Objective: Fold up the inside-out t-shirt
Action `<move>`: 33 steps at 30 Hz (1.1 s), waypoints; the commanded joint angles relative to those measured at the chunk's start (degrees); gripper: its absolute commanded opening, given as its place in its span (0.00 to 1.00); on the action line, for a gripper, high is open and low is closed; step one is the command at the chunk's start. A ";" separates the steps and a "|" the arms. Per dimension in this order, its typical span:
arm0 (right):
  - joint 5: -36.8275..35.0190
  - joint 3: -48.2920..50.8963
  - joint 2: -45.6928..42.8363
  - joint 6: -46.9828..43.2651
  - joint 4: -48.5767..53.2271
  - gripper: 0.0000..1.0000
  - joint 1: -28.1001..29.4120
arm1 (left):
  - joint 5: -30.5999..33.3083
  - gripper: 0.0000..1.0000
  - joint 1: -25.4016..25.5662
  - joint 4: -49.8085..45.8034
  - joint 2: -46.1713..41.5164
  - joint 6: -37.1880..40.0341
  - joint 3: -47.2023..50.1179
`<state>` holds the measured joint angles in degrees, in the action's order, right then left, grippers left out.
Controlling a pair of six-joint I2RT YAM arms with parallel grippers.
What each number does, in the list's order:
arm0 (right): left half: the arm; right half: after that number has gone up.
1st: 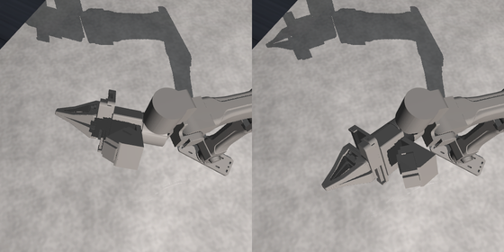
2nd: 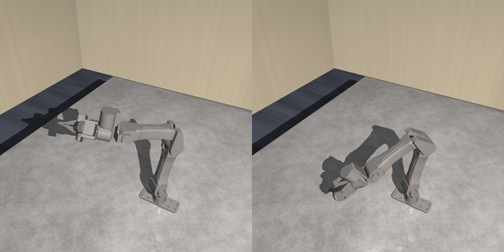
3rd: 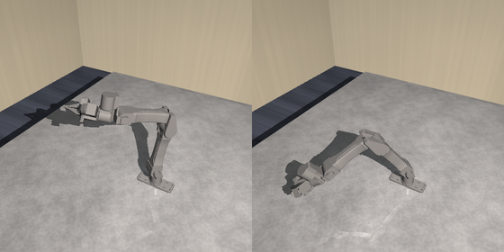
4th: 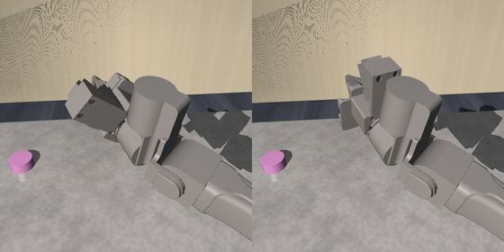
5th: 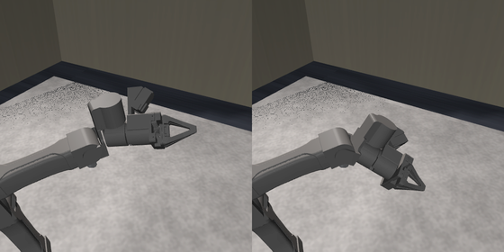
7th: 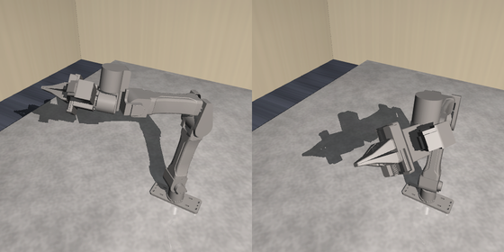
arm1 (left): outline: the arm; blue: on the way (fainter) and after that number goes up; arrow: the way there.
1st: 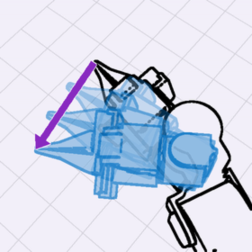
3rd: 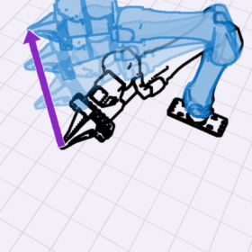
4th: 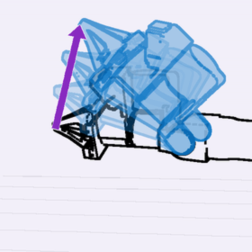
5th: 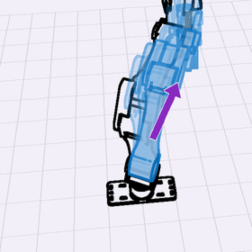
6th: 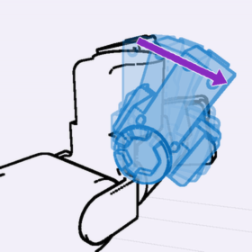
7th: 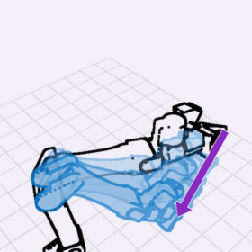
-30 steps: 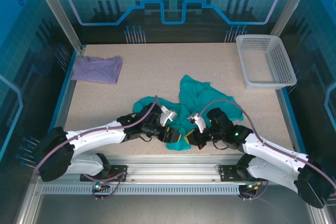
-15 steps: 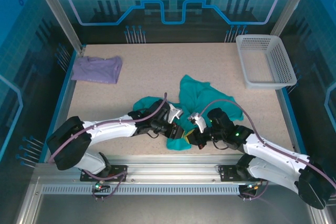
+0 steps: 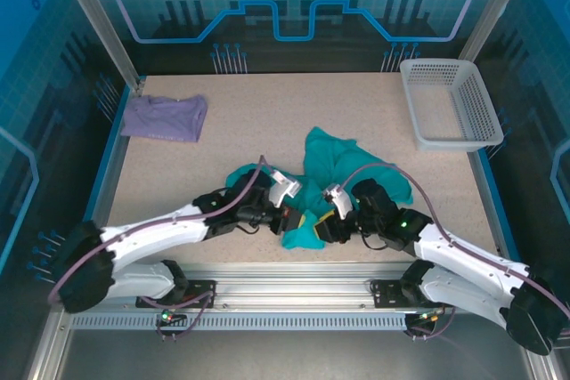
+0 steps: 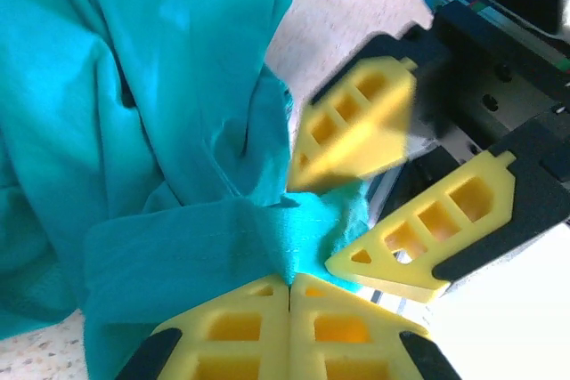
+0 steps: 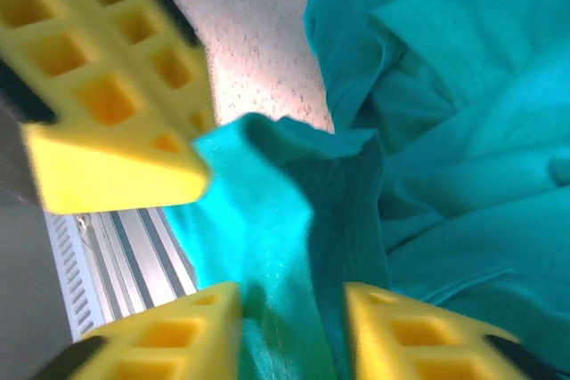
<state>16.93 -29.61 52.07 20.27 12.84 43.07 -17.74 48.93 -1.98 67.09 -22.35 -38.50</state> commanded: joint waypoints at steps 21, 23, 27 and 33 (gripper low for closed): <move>-19.97 -27.61 41.22 3.67 7.38 0.62 -13.87 | 15.36 0.00 -16.11 -19.72 -24.87 4.66 -2.26; -19.48 -30.83 46.62 3.63 7.12 0.55 -14.04 | 15.67 0.00 -16.14 -19.60 -25.15 4.99 -2.21; -19.84 -35.28 50.97 2.43 7.82 0.15 -16.50 | 16.81 0.00 -16.48 -17.89 -26.67 5.46 -3.32; -21.50 -32.15 32.55 -1.36 2.40 0.00 -19.65 | 15.51 0.00 -19.27 -11.58 -28.77 8.82 -9.19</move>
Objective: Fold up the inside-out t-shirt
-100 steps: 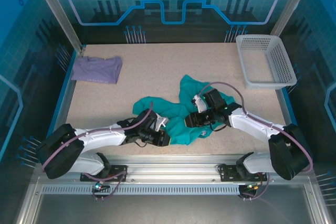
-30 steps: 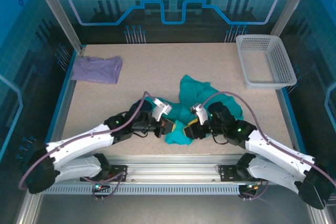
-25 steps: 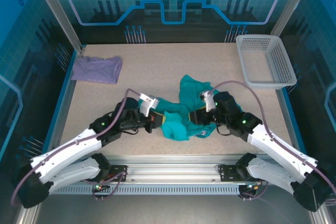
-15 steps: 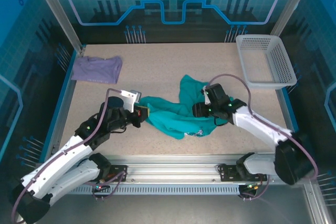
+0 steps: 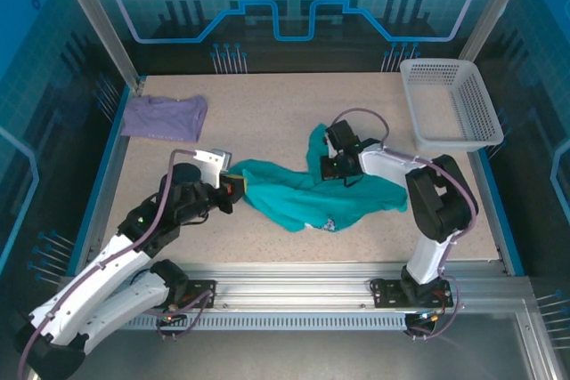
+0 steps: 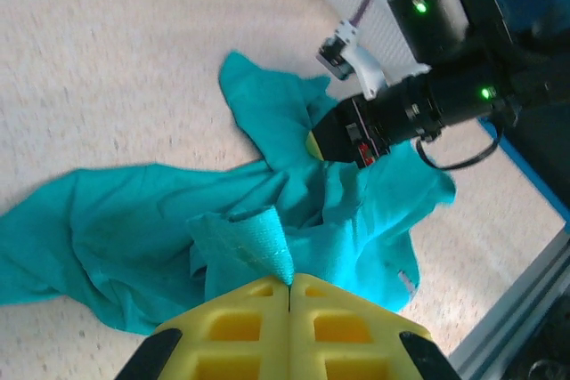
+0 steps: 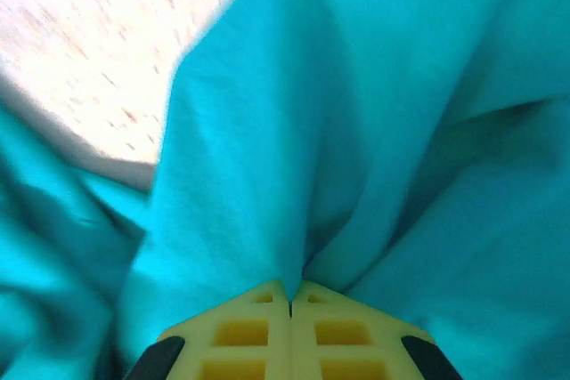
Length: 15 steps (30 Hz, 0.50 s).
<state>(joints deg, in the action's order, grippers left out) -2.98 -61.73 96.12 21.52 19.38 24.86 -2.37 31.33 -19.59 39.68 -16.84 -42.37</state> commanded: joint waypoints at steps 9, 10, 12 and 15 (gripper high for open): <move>-4.86 6.67 -42.56 -1.65 -4.68 0.00 -3.69 | 2.89 0.00 -7.51 5.53 3.07 17.02 -25.43; -4.51 8.10 -44.46 -1.14 -3.92 0.00 -3.68 | 3.53 0.00 -7.85 4.94 3.33 18.31 -26.38; -4.27 10.96 -47.17 0.14 -2.12 0.00 -3.51 | 4.46 0.00 -8.04 2.59 3.56 20.75 -27.56; -3.79 18.15 -49.47 3.18 0.80 0.04 -3.33 | 6.09 0.00 -8.17 -3.50 3.16 23.43 -26.26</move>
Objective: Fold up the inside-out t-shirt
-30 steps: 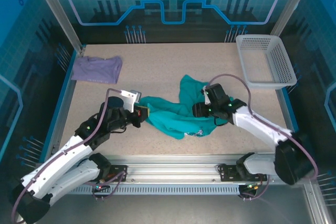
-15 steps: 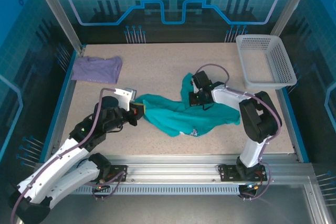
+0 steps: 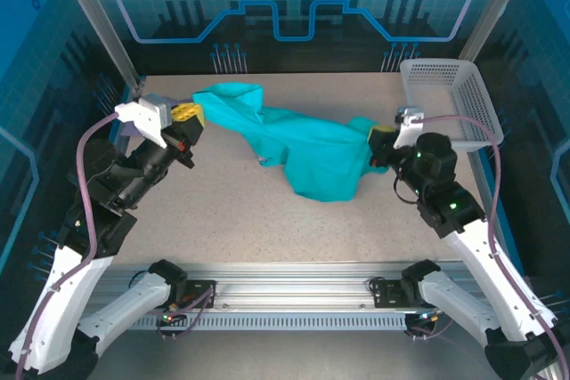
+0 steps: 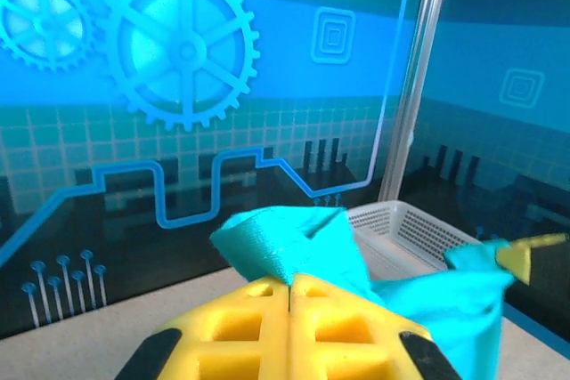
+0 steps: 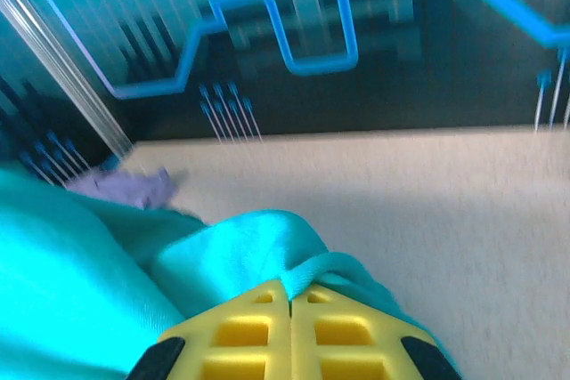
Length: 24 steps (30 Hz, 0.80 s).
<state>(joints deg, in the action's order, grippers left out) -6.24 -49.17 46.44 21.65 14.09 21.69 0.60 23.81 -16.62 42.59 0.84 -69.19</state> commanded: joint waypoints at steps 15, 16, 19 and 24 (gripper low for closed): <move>6.59 16.16 13.90 8.44 6.13 0.63 20.53 | -2.09 0.00 -0.80 -14.75 1.77 -3.46 5.97; 5.85 17.61 15.12 10.53 4.32 0.69 22.78 | -2.30 0.00 -0.82 -14.71 1.88 -3.69 5.61; 2.37 18.78 21.63 15.44 1.29 0.78 25.37 | -2.97 0.00 -0.80 -14.08 2.06 -4.13 5.04; 1.99 14.68 30.72 10.79 -11.39 0.63 22.40 | -5.49 0.00 -0.80 -13.53 2.15 -4.52 4.40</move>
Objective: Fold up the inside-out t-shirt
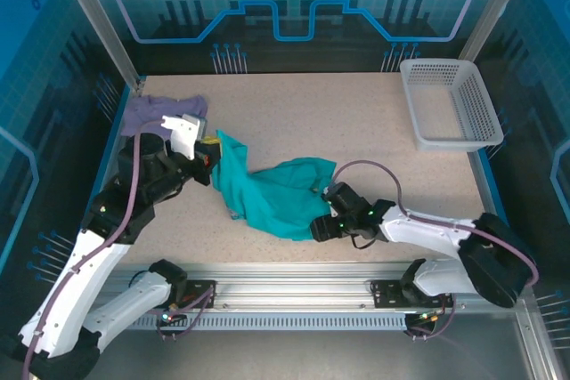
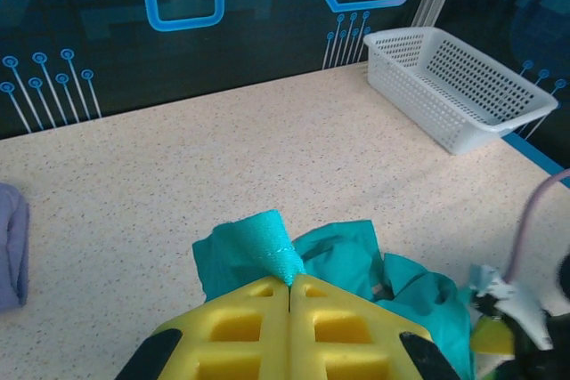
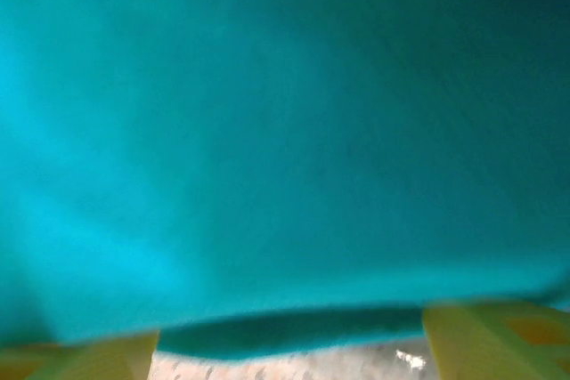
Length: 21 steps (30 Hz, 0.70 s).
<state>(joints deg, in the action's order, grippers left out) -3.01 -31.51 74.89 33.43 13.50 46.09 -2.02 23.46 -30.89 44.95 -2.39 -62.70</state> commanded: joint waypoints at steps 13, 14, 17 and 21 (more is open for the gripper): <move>-4.12 -39.09 -1.59 -22.22 12.60 0.00 -19.70 | -23.12 0.00 -0.48 12.22 -3.48 -8.77 -3.74; -4.20 -41.53 1.27 -22.52 14.09 0.06 -19.76 | -21.74 0.00 -0.49 12.24 -3.30 -8.61 -3.90; -3.69 -47.32 10.29 -23.51 19.39 0.34 -19.81 | -15.27 0.00 -0.53 9.87 -2.42 -6.89 -4.02; -5.07 -47.24 15.19 -24.11 22.41 0.47 -19.81 | -10.12 0.00 -0.50 6.51 -1.15 -2.79 -2.25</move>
<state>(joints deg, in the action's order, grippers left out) -7.09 -80.51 87.37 11.27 26.33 26.59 -16.75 23.40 -22.83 42.87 -7.97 -65.49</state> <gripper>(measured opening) 0.461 0.053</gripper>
